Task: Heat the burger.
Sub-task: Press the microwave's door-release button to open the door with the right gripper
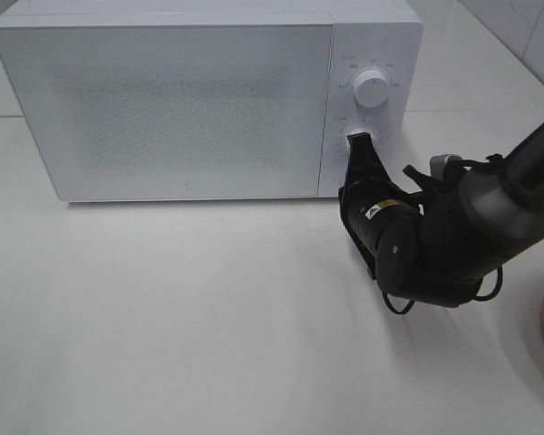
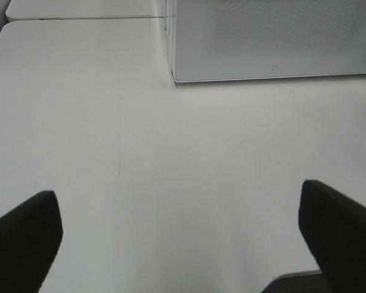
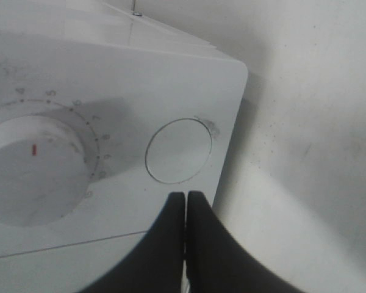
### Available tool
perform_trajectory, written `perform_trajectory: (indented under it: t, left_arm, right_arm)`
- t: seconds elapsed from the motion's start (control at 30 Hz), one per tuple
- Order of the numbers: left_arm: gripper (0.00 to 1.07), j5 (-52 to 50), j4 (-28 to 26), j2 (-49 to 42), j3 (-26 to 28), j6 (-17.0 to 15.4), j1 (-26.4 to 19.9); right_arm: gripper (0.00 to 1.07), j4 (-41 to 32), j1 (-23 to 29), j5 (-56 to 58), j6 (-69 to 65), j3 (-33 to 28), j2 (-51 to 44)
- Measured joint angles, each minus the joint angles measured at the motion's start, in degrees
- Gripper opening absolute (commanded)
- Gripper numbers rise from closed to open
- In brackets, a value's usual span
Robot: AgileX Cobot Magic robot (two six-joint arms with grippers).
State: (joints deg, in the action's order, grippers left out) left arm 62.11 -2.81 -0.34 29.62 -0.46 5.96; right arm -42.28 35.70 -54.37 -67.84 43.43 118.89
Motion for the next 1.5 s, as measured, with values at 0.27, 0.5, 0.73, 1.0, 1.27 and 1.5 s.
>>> perform_trajectory:
  t: [0.27,0.5,0.73,1.0,1.27,1.5]
  left_arm:
    - [0.98,0.0,0.0,0.0,0.0,0.0,0.0]
    - [0.98,0.0,0.0,0.0,0.0,0.0,0.0]
    - [0.98,0.0,0.0,0.0,0.0,0.0,0.0]
    - [0.98,0.0,0.0,0.0,0.0,0.0,0.0]
    - [0.98,0.0,0.0,0.0,0.0,0.0,0.0]
    - [0.98,0.0,0.0,0.0,0.0,0.0,0.0]
  right_arm:
    - [0.00,1.0,-1.9,0.8,0.0,1.8,0.4]
    - [0.00,1.4,-2.8,1.4,0.0,2.5,0.6]
    - [0.00,1.3,-2.8,1.3,-2.1,4.4,3.1]
    - [0.00,0.7,-3.5,1.0,-2.4,5.8,3.9]
    - [0.00,-1.0,-3.8,1.0,-1.0,6.9,4.7]
    - [0.00,-3.2,-3.5,1.2,-0.9,8.3,5.0]
